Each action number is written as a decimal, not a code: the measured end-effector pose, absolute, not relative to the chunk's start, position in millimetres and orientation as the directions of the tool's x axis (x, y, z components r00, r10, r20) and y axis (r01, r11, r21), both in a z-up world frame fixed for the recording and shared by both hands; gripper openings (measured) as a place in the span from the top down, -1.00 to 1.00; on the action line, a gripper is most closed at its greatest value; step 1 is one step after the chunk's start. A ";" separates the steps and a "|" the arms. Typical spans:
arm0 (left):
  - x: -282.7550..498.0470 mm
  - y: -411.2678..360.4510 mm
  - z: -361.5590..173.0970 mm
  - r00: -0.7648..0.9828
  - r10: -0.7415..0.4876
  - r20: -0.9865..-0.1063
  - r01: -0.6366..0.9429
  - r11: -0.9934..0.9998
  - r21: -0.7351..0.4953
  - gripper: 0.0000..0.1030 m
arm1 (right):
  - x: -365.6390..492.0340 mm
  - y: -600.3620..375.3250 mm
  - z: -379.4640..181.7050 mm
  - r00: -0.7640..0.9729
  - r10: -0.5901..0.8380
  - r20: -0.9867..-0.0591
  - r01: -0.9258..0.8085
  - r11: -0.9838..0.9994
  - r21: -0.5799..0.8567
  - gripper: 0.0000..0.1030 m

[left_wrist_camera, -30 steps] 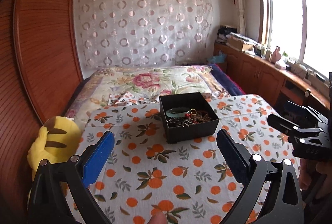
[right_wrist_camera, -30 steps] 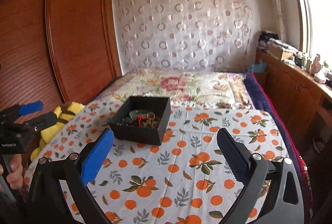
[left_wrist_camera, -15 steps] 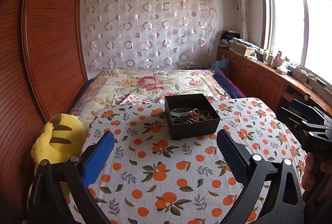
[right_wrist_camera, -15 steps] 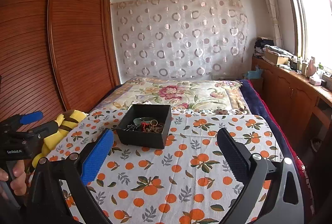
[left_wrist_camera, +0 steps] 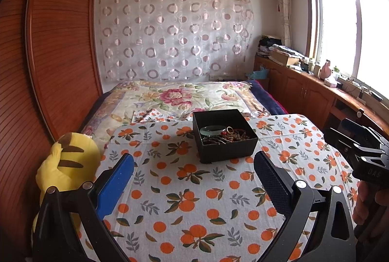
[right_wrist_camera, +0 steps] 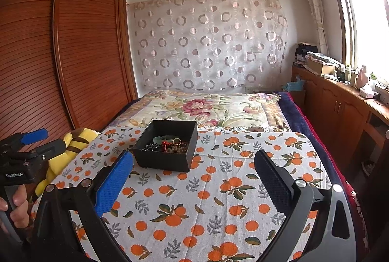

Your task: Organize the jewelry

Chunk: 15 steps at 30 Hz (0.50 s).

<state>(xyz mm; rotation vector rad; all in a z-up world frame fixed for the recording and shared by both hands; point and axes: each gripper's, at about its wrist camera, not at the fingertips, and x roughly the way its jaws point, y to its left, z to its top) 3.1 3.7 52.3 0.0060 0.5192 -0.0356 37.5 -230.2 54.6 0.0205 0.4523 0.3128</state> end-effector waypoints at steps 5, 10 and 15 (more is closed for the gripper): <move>3.2 3.3 52.3 0.868 -0.032 -0.496 0.033 0.999 -0.006 -0.85 | 37.6 -230.5 54.3 0.852 0.302 -0.427 -0.293 0.952 0.088 -0.95; 2.9 3.8 51.5 0.868 -0.031 -0.496 0.033 0.999 -0.005 -0.85 | 37.4 -230.4 53.8 0.852 0.302 -0.429 -0.293 0.952 0.089 -0.95; 2.7 3.9 51.6 0.867 -0.031 -0.497 0.033 0.999 -0.005 -0.85 | 37.9 -231.5 53.5 0.853 0.300 -0.427 -0.290 0.953 0.089 -0.95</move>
